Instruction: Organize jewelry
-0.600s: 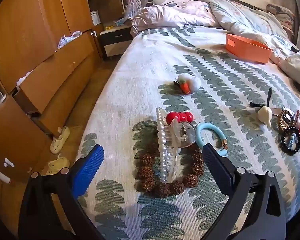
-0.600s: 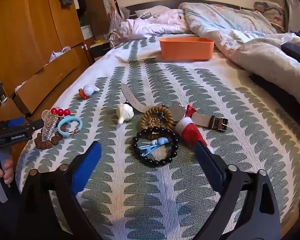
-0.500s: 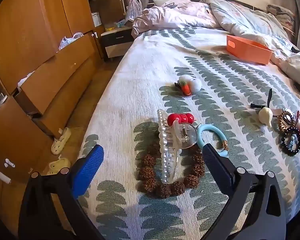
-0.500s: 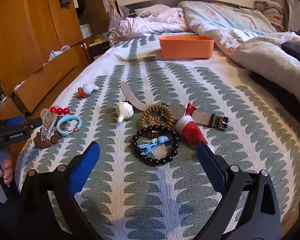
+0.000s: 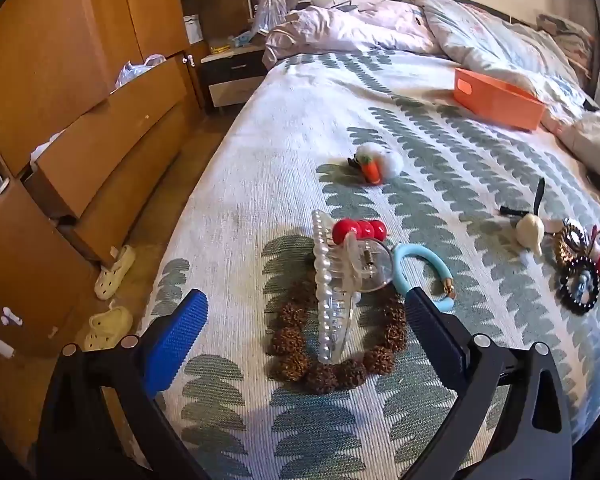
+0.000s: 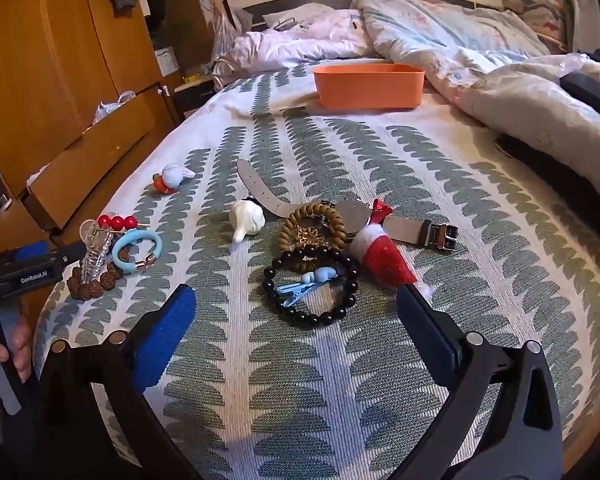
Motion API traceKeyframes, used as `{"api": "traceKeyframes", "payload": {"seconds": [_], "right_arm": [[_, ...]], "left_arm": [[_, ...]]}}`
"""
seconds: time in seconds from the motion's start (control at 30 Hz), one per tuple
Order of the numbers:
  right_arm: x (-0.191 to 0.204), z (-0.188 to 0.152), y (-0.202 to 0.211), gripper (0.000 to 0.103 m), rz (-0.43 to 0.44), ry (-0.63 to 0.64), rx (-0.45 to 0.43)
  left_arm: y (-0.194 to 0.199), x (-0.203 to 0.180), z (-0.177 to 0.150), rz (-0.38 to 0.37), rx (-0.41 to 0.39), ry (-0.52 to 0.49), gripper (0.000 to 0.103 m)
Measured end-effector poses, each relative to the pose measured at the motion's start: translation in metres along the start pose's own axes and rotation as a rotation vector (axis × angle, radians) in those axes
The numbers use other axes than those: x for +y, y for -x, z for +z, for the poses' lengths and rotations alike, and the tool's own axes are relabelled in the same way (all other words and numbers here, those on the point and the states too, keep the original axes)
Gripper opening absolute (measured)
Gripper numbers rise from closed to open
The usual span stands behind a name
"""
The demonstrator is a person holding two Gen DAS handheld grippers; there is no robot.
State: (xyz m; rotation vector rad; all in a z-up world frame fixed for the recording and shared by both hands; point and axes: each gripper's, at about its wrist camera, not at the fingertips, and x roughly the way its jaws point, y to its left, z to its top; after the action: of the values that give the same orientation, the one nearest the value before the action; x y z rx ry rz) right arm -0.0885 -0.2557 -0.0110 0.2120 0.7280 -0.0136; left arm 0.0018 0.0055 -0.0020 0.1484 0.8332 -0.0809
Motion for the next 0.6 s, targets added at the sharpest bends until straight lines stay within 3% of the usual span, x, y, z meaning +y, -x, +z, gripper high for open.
{"api": "traceKeyframes", "payload": {"seconds": [0.27, 0.6], "right_arm": [[0.0013, 0.0024, 0.0034, 0.100, -0.035, 0.020, -0.013], [0.0066, 0.0011, -0.0049, 0.100, -0.065, 0.057, 0.024]], "left_arm": [[-0.0075, 0.0094, -0.0016, -0.006, 0.035, 0.047, 0.098], [-0.0078, 0.0028, -0.0032, 0.011, 0.036, -0.008, 0.098]]}}
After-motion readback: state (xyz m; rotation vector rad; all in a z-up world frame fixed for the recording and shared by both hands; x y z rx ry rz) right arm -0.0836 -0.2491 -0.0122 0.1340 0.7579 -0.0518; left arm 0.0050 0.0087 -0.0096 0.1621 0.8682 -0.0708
